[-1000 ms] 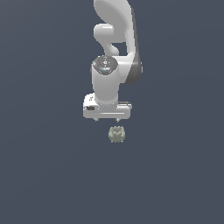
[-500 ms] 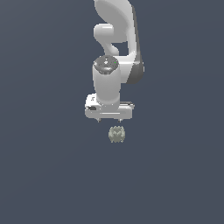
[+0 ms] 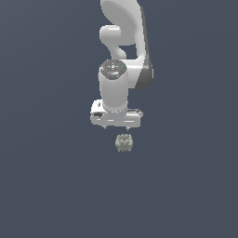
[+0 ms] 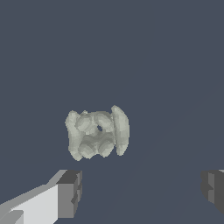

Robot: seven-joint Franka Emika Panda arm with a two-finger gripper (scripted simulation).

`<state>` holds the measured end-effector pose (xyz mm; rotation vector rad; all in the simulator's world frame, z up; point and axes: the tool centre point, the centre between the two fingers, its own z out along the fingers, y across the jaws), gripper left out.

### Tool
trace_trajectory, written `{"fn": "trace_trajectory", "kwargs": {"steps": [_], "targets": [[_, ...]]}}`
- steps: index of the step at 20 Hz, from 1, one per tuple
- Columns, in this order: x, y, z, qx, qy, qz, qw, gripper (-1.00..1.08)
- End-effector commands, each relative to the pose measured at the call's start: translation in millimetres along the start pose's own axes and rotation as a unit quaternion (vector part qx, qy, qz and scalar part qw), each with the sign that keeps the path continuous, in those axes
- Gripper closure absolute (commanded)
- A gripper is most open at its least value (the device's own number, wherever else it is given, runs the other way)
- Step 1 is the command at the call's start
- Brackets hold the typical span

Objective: Pick up the object and move it to a goal position.

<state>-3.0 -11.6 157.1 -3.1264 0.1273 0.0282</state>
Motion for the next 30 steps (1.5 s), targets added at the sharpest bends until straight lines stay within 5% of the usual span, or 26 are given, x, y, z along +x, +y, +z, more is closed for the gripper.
{"fn": "trace_trajectory", "kwargs": {"steps": [1, 15, 22, 30], "targets": [[0.3, -0.8, 0.5, 0.0, 0.0, 0.013, 0.9999, -0.92], [4.2, -8.4, 5.8, 0.0, 0.001, 0.156, 0.9877, -0.92], [6.6, -13.2, 8.9, 0.0, 0.001, 0.245, 0.9696, -0.92], [9.3, -18.8, 12.3, 0.0, 0.002, 0.343, 0.9392, -0.92]]}}
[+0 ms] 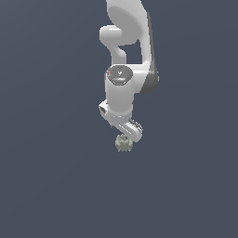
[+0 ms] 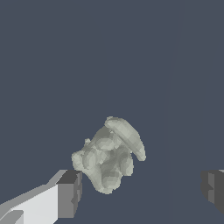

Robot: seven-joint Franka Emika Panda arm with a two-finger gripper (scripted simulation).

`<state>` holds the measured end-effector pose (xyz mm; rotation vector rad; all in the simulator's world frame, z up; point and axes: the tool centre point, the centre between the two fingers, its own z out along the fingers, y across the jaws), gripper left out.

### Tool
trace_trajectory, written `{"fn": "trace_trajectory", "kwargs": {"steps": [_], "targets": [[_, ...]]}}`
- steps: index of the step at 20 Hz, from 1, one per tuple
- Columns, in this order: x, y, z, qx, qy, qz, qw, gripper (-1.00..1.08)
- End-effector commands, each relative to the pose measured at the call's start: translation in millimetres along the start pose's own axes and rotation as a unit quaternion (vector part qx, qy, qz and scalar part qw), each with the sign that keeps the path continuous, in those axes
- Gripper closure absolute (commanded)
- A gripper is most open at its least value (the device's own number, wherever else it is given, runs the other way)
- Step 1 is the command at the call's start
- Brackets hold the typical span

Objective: Pick up the object and move it to a goal position.

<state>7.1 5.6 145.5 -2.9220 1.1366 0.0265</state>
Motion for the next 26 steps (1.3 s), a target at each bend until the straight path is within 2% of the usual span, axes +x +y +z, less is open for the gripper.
{"fn": "trace_trajectory", "kwargs": {"steps": [1, 6, 12, 17, 26], "targets": [[-0.4, -1.9, 1.0, 0.0, 0.0, 0.033, 0.9995, -0.92], [-1.2, -5.8, 3.0, 0.0, 0.002, 0.097, 0.9953, -0.92], [-2.1, -10.4, 5.3, 0.001, 0.003, 0.174, 0.9848, -0.92], [-3.0, -14.3, 7.0, 0.001, 0.004, 0.237, 0.9716, -0.92], [-4.3, -20.4, 9.5, 0.003, 0.007, 0.333, 0.9428, -0.92]]}}
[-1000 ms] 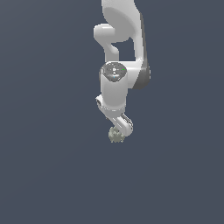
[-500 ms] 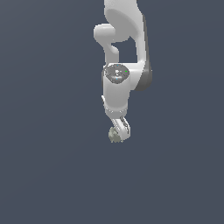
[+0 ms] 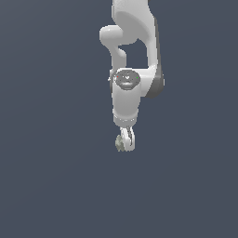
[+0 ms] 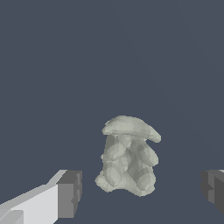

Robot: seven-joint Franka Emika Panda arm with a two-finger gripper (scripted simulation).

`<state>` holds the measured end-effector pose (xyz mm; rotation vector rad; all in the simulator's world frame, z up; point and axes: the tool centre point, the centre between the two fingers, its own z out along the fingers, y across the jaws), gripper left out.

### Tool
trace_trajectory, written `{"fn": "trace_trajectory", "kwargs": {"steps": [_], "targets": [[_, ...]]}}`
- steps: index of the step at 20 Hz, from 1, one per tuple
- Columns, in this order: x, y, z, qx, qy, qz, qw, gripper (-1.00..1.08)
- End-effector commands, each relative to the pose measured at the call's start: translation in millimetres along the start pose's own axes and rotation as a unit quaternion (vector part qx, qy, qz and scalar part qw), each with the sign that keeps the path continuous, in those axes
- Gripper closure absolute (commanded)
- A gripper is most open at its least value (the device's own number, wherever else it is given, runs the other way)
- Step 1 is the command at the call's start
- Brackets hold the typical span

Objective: Pick up the object and move it to a goal position.

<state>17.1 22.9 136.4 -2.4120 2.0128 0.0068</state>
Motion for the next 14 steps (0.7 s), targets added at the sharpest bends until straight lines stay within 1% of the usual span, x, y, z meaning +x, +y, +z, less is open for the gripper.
{"fn": "trace_trajectory", "kwargs": {"steps": [1, 8, 14], "targets": [[-1.0, -0.9, 0.5, 0.0, 0.001, 0.023, 0.9997, -0.92], [-2.9, -2.5, 1.4, 0.001, 0.001, 0.062, 0.9981, -0.92], [-3.3, -2.8, 1.6, 0.001, 0.002, 0.068, 0.9977, -0.92]]}}
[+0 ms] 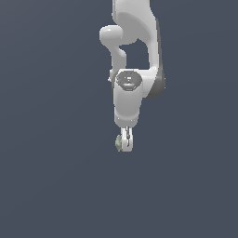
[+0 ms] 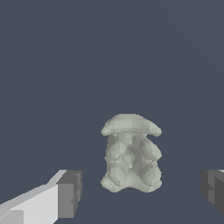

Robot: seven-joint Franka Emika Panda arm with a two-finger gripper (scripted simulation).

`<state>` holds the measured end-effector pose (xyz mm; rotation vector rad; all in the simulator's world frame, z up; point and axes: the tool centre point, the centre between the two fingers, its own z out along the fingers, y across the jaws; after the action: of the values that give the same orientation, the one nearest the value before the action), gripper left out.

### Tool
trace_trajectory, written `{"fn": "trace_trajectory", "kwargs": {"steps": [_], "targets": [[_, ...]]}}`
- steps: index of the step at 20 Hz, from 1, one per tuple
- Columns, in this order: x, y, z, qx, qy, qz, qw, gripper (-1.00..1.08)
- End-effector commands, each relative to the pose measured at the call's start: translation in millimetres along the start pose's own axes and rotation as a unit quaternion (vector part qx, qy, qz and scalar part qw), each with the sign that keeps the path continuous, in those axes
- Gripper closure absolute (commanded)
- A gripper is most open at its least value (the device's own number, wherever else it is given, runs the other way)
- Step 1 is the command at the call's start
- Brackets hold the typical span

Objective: Pick up the object and move it to a goal position.

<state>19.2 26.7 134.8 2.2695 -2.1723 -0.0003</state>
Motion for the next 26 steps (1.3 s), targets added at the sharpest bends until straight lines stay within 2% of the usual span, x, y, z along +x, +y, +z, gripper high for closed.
{"fn": "trace_trajectory", "kwargs": {"steps": [1, 12, 17, 18, 26], "targets": [[0.0, 0.0, 0.4, 0.0, 0.0, 0.0, 1.0, -0.92], [0.3, 1.3, 43.7, 0.0, 0.0, 0.002, 1.0, -0.92], [0.1, 0.1, 50.0, 0.0, 0.0, 0.002, 1.0, -0.92], [0.1, 0.1, 50.0, 0.0, 0.0, 0.002, 1.0, 1.08], [0.1, 0.1, 50.0, 0.0, 0.0, 0.002, 1.0, 1.08]]}}
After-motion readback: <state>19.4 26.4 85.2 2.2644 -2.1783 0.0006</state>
